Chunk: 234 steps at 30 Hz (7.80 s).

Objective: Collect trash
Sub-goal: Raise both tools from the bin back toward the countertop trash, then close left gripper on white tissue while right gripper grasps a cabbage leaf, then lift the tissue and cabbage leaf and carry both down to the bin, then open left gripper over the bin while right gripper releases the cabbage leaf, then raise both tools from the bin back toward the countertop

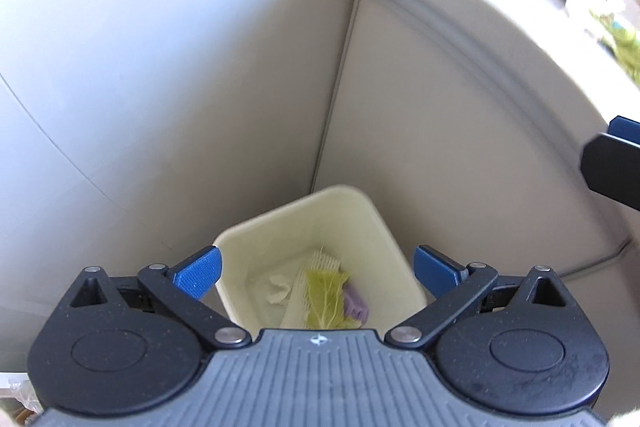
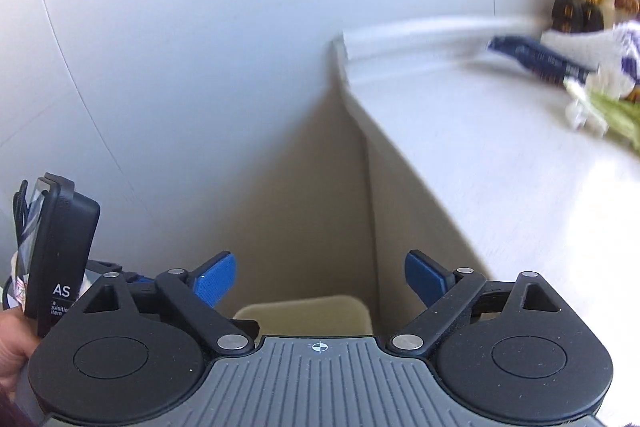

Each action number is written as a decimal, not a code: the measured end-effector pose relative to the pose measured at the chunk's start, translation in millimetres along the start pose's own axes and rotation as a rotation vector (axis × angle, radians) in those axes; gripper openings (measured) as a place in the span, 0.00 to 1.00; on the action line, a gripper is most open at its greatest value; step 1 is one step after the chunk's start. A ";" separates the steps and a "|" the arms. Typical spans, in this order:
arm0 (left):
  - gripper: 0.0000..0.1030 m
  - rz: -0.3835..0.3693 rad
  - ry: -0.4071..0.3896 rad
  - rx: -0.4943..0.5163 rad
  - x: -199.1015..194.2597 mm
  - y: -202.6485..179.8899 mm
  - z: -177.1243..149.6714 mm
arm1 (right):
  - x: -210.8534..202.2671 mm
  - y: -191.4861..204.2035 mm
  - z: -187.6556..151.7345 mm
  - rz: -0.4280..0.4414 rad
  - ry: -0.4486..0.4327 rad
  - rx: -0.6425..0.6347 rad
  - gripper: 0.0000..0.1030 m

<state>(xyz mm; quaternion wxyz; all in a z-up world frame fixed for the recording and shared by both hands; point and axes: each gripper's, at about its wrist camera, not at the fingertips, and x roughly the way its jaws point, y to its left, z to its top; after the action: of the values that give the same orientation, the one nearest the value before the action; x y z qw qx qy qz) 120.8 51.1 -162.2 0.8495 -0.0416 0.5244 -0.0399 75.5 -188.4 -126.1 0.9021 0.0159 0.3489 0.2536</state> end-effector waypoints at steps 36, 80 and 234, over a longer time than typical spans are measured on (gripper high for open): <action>0.99 -0.251 -0.256 0.270 -3.3 -193.0 185.0 | -19.2 -205.7 75.9 -0.320 -0.153 -0.040 0.98; 0.05 -0.305 -0.172 0.409 53.8 -276.7 236.5 | 42.7 -226.6 90.8 -0.345 -0.017 -0.328 0.12; 0.44 0.073 0.230 -0.187 93.5 40.3 -26.8 | 203.8 3.2 -68.1 -0.081 0.574 0.037 0.48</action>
<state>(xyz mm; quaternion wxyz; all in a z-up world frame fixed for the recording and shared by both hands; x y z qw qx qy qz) 139.7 79.9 -261.7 0.7772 -0.0966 0.6208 0.0354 158.6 -100.2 -303.5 0.7754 -0.0538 0.5948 0.2051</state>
